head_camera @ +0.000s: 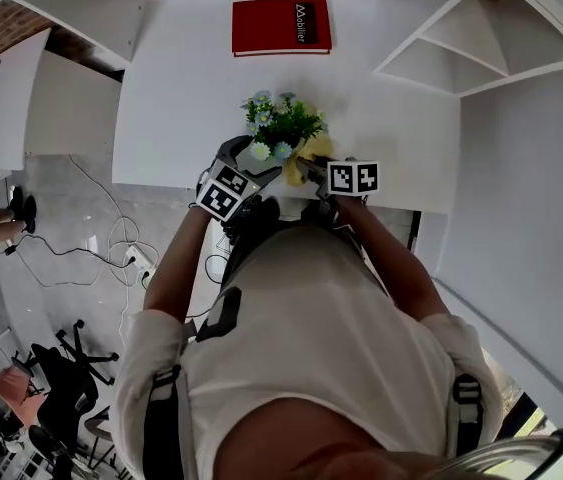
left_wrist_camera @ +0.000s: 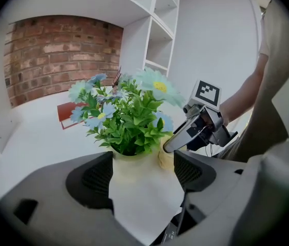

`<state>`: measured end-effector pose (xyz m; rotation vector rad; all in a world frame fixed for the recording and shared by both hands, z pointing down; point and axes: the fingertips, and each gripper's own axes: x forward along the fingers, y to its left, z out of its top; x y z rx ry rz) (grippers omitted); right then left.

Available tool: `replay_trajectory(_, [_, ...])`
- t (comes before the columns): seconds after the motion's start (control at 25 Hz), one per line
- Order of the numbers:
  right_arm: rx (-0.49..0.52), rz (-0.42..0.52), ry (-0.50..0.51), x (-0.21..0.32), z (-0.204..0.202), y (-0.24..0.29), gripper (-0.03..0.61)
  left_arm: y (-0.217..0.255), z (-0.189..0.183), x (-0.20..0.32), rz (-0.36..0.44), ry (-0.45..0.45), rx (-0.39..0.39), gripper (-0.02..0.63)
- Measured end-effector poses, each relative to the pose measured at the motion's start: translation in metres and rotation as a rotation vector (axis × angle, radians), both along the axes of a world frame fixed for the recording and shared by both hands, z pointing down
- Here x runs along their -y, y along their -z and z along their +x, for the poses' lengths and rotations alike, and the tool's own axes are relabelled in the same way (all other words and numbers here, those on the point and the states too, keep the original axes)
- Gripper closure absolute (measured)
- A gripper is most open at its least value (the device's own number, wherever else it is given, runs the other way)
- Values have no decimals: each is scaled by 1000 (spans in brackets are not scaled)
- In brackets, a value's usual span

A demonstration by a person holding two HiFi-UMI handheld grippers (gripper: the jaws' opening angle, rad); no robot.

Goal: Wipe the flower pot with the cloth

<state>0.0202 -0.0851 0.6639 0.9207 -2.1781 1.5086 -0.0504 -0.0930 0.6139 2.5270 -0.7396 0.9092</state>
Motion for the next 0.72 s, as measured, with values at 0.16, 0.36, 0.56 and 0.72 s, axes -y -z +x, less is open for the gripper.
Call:
replay_trajectory(0.16, [-7, -1, 7, -4, 3, 0, 431, -1, -14, 4, -5, 28, 1, 249])
replay_trajectory(0.36, [62, 67, 45, -7, -8, 35, 430, -7, -12, 9, -2, 25, 0, 249])
replay_trajectory(0.56, [126, 139, 25, 3, -17, 74, 430, -7, -3, 3, -2, 55, -16, 249])
replay_trajectory(0.72, [74, 97, 1, -3, -12, 51, 430, -7, -1, -10, -12, 57, -14, 249])
